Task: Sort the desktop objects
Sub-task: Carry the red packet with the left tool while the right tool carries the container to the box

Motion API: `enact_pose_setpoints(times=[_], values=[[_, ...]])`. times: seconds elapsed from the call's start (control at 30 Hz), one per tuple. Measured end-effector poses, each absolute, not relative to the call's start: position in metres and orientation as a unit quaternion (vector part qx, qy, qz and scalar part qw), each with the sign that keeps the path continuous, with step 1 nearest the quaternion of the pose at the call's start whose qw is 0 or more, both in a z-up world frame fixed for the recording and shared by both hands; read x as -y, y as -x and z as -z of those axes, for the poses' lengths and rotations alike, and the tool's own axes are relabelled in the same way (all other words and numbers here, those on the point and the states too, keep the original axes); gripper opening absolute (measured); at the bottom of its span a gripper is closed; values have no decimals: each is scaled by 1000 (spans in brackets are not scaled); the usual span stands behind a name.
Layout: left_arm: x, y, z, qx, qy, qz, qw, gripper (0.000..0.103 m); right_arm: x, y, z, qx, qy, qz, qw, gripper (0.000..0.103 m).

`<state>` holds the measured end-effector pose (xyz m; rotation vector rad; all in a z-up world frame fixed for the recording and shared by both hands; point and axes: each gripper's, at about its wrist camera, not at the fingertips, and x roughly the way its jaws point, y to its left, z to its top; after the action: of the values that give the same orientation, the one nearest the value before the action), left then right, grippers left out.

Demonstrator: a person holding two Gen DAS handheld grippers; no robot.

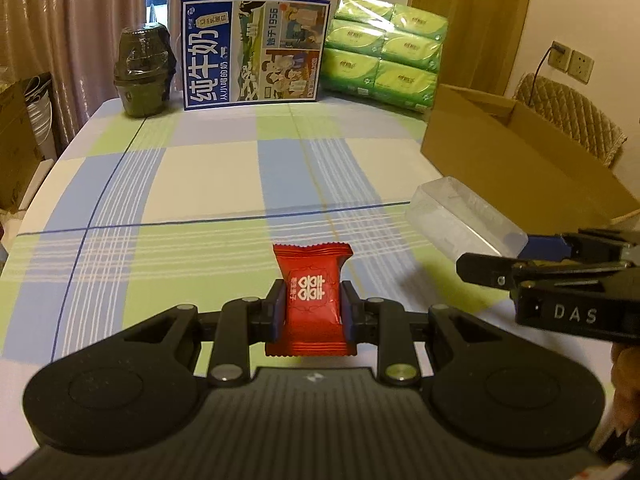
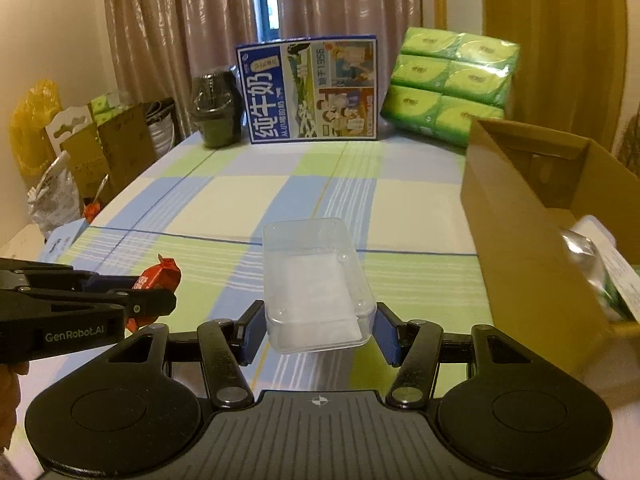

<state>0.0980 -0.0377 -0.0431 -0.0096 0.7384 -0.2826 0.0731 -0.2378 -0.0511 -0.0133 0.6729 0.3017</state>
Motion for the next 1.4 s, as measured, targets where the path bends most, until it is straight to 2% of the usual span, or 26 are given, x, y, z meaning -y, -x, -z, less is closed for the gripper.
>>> enact_pose_setpoints(times=[0.4,0.73,1.13,1.4], values=[[72,-49,2,-352,13,145,924,23,277,-8,-3,-298,-28,-111,948,54],[130,-14,-31,-338,2,186,922,23,338,38,-44,-265,-38,-70,961,54],[230,2,-50,-333,-5,263,905,23,437,64,-55,-262,-37,3,964,54],[283,-8,-56,-331,-8,290,898,23,468,58,-53,-264,-37,8,964,54]])
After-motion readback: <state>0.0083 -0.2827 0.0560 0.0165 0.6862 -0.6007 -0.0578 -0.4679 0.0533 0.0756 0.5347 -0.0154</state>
